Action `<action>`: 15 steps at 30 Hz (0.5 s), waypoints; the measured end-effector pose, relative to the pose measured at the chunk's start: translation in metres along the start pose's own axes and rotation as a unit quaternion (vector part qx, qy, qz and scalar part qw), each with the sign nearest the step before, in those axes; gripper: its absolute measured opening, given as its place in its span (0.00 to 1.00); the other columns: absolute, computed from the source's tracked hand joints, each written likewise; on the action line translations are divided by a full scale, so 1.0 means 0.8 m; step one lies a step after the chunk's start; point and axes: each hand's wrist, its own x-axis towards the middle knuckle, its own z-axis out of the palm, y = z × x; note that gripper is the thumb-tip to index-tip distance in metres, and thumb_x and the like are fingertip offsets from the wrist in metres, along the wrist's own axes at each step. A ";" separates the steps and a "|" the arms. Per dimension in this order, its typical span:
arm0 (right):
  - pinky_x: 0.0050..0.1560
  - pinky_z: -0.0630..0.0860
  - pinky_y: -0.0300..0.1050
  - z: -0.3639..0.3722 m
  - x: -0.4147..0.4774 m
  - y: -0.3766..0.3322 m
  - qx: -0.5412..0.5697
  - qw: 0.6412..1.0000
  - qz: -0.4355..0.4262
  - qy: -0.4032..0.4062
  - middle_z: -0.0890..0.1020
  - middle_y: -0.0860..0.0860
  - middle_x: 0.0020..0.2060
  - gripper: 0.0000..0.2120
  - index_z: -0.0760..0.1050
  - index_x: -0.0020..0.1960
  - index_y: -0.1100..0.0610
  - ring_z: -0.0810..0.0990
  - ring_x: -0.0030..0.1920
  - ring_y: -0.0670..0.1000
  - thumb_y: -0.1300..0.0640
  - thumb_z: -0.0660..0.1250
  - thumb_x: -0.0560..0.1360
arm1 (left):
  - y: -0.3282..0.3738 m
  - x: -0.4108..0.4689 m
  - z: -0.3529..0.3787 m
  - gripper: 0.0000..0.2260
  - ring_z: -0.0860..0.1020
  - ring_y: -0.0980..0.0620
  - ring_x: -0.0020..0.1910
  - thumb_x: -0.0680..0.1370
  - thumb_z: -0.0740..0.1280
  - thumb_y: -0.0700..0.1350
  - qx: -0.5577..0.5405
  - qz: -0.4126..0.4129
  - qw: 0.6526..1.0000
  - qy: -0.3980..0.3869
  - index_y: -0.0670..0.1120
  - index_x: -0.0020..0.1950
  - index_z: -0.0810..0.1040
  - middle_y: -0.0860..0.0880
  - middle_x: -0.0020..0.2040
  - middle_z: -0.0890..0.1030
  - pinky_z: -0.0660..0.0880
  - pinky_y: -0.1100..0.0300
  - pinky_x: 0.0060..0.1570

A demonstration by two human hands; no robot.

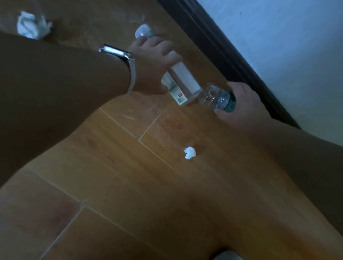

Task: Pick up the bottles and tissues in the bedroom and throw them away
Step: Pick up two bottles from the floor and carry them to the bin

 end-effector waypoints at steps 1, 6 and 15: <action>0.64 0.68 0.62 0.001 0.004 0.001 -0.003 1.000 0.004 -0.017 0.66 0.54 0.70 0.39 0.58 0.75 0.52 0.66 0.69 0.57 0.45 0.71 0.69 | 0.001 -0.002 -0.002 0.33 0.67 0.37 0.69 0.72 0.66 0.59 0.001 0.004 1.000 0.007 0.53 0.75 0.62 0.41 0.72 0.68 0.61 0.40 0.68; 0.61 0.72 0.60 0.006 0.000 0.005 -0.038 0.995 0.037 -0.082 0.71 0.53 0.63 0.37 0.61 0.73 0.49 0.71 0.63 0.58 0.46 0.71 0.68 | 0.002 -0.025 -0.012 0.29 0.73 0.39 0.59 0.72 0.61 0.63 0.011 -0.039 0.998 0.052 0.50 0.69 0.72 0.42 0.62 0.75 0.67 0.43 0.61; 0.56 0.75 0.51 0.008 -0.049 -0.011 0.042 0.990 0.041 -0.129 0.73 0.50 0.54 0.33 0.65 0.67 0.45 0.76 0.54 0.52 0.47 0.75 0.66 | 0.017 -0.070 -0.015 0.29 0.77 0.40 0.55 0.71 0.71 0.57 -0.140 -0.119 0.983 0.000 0.49 0.68 0.67 0.44 0.61 0.77 0.71 0.49 0.52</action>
